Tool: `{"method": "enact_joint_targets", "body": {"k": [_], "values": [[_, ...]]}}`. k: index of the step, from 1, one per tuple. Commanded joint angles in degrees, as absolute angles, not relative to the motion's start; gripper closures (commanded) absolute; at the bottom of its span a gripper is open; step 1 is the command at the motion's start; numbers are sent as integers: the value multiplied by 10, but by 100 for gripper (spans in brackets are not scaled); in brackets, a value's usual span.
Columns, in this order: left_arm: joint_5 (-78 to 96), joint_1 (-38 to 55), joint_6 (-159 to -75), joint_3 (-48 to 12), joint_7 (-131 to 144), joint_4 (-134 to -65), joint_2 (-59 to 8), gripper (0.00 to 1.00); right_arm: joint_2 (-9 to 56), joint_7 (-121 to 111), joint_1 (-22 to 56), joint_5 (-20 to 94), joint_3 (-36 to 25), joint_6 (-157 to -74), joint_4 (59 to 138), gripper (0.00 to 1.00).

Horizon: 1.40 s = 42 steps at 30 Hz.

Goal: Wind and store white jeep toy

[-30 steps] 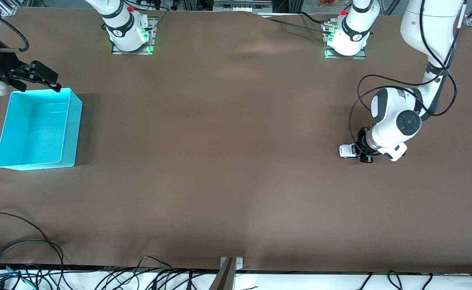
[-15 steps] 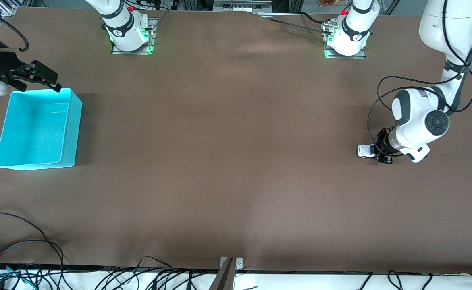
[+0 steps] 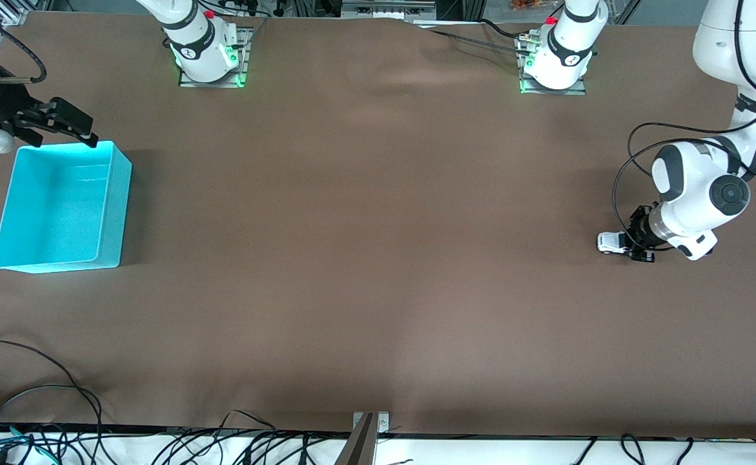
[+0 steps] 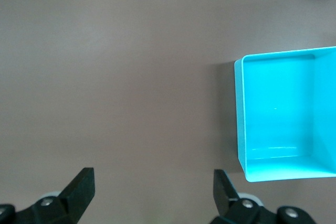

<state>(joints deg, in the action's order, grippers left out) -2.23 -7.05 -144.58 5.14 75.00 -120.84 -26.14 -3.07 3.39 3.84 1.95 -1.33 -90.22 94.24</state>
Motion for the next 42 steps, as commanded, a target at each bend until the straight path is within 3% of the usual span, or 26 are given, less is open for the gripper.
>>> {"method": "enact_joint_targets", "body": {"k": [1,4,6,9,10,11,18,27,42], "values": [[-47,-93,-1448,51,737,-1204,-299,92,-33,32,36,25,-12,-889,932,0],[-69,-103,-1448,50,738,-1200,-300,88,-33,32,36,25,-12,-889,932,0],[-74,-108,-1448,50,738,-1199,-300,76,-33,32,36,25,-12,-889,932,0],[-74,-108,-1446,50,737,-1192,-300,39,-33,32,36,25,-12,-889,932,0],[-75,-108,-1446,50,737,-1191,-299,11,-33,32,36,25,-12,-889,932,0],[-75,-108,-1446,50,737,-1190,-299,0,-33,32,36,25,-12,-889,932,0],[-75,-109,-1405,51,739,-1148,-293,0,-33,32,36,25,-11,-889,932,0],[-75,-112,-1252,51,695,-1056,-280,0,-33,32,36,26,-11,-889,931,0],[-75,-105,-1152,43,563,-1021,-172,0,-33,32,36,27,-11,-888,931,0]]}}
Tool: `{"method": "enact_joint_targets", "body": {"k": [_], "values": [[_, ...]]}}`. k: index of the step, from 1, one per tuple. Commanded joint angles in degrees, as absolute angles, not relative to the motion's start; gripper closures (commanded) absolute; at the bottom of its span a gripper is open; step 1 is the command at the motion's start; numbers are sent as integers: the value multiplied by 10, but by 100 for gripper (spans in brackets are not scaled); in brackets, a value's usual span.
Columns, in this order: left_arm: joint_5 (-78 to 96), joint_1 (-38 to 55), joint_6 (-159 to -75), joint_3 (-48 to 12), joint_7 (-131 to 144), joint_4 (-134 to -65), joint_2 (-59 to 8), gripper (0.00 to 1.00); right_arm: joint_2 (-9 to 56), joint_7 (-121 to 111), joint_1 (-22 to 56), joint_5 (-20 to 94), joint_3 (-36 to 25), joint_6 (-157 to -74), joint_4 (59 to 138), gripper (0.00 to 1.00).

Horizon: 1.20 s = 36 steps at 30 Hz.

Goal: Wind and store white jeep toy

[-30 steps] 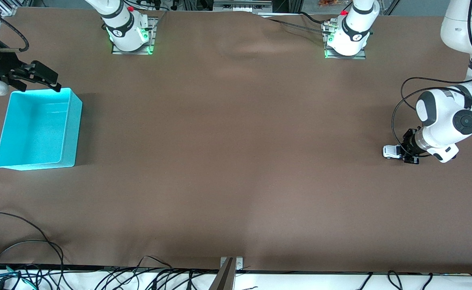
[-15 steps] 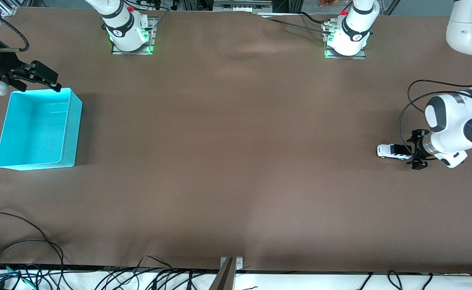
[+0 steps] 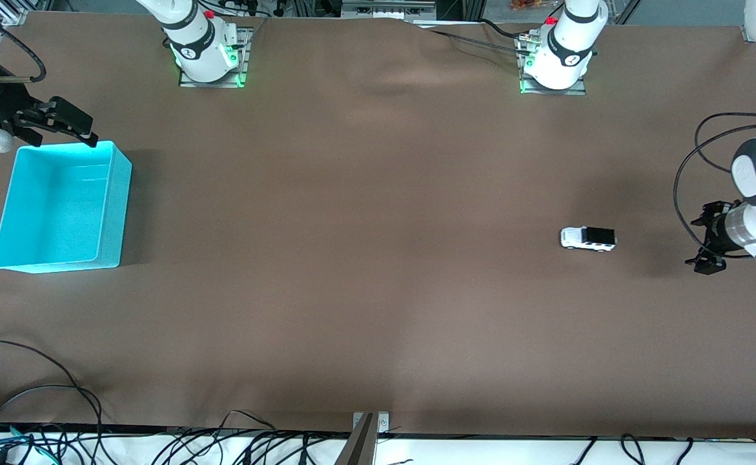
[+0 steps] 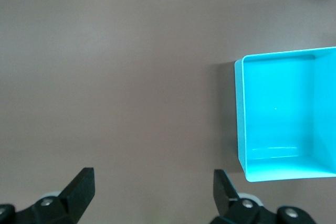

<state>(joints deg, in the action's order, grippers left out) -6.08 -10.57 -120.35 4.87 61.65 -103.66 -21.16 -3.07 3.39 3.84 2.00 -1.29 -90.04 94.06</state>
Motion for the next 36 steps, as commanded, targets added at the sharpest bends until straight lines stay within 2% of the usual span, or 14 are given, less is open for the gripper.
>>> {"method": "enact_joint_targets", "body": {"k": [1,14,25,29,36], "values": [[-74,-105,-1138,39,551,-1007,-171,0,-33,32,36,27,-11,-888,931,0],[-69,-106,-1011,20,325,-866,-160,0,-33,33,36,30,-11,-888,931,0],[-47,-110,-964,18,105,-818,-147,0,-33,32,36,31,-11,-888,931,0],[-17,-108,-950,20,75,-794,-148,0,-33,33,36,31,-11,-888,931,0],[9,-108,-948,8,67,-791,-146,0,-33,32,36,31,-12,-888,931,0]]}}
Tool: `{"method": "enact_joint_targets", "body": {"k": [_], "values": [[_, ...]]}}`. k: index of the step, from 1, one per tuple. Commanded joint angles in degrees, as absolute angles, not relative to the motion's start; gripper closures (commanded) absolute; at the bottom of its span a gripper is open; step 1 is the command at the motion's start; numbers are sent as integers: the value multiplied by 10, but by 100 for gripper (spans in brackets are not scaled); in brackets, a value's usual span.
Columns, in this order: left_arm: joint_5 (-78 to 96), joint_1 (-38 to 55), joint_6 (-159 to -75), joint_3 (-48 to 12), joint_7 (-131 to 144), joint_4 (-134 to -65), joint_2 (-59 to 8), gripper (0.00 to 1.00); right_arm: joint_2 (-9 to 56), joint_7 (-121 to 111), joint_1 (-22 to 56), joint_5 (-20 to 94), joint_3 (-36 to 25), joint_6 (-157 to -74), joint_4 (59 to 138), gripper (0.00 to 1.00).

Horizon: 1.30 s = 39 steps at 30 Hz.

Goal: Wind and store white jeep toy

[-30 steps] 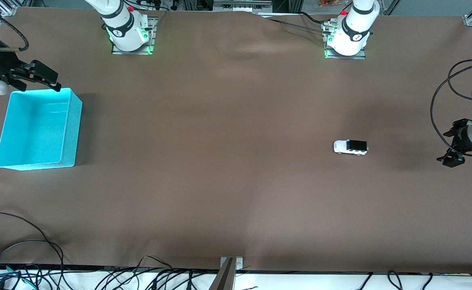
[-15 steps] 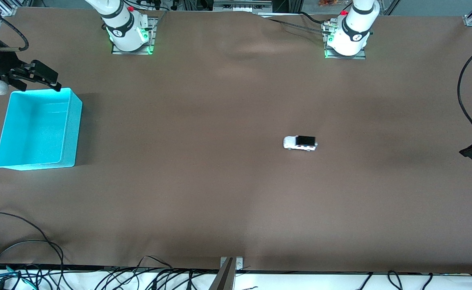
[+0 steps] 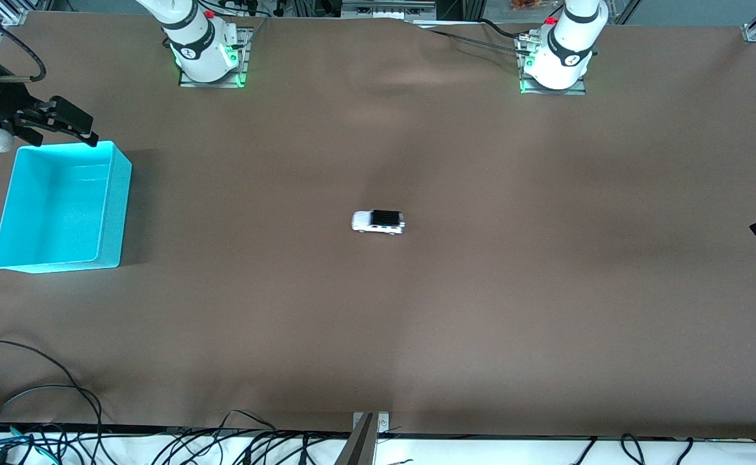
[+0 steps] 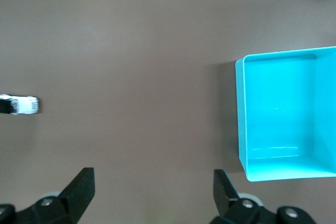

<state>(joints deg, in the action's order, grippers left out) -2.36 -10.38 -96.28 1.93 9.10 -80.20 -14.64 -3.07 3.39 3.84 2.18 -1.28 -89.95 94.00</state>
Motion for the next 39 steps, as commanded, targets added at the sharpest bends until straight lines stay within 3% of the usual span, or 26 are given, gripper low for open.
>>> {"method": "enact_joint_targets", "body": {"k": [1,39], "values": [[14,-110,-947,8,66,-792,-141,0,-33,32,36,30,-12,-888,931,0],[30,-108,-904,-5,49,-807,-122,0,-33,32,36,31,-6,-888,931,0]]}}
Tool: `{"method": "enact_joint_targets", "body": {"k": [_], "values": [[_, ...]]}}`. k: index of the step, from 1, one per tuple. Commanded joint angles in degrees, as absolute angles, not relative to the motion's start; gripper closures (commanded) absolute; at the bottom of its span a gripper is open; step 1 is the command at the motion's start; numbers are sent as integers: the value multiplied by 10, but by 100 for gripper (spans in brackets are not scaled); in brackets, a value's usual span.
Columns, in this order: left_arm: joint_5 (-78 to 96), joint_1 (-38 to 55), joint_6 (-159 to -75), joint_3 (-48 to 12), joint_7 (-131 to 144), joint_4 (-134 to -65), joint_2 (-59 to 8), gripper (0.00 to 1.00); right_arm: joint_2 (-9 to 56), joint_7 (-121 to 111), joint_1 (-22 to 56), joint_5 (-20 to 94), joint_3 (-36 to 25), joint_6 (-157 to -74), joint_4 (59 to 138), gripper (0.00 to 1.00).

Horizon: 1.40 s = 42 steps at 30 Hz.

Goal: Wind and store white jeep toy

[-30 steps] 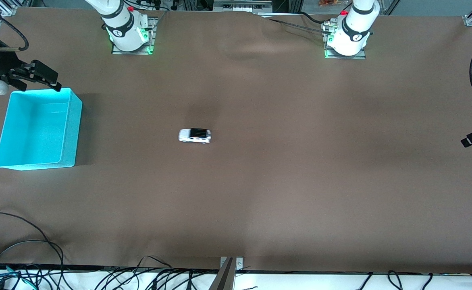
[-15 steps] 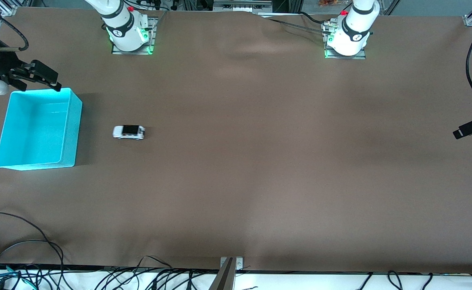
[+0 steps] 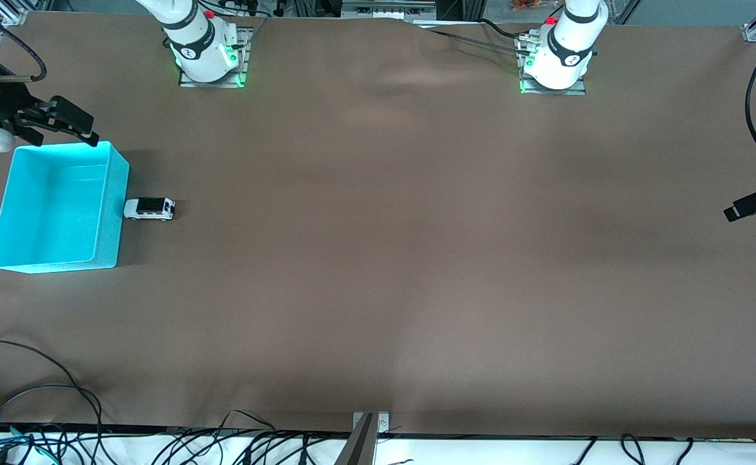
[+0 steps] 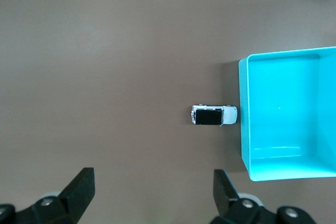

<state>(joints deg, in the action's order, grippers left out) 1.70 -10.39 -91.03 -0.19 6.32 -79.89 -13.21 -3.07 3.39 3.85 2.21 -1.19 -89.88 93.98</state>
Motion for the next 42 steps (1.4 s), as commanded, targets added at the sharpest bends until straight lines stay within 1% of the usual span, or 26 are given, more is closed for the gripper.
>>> {"method": "enact_joint_targets", "body": {"k": [1,42], "values": [[30,-108,-904,-5,49,-807,-122,0,-33,32,36,31,-4,-888,931,0],[30,-107,-904,-5,51,-809,-123,0,-30,50,36,29,-4,-888,925,0]]}}
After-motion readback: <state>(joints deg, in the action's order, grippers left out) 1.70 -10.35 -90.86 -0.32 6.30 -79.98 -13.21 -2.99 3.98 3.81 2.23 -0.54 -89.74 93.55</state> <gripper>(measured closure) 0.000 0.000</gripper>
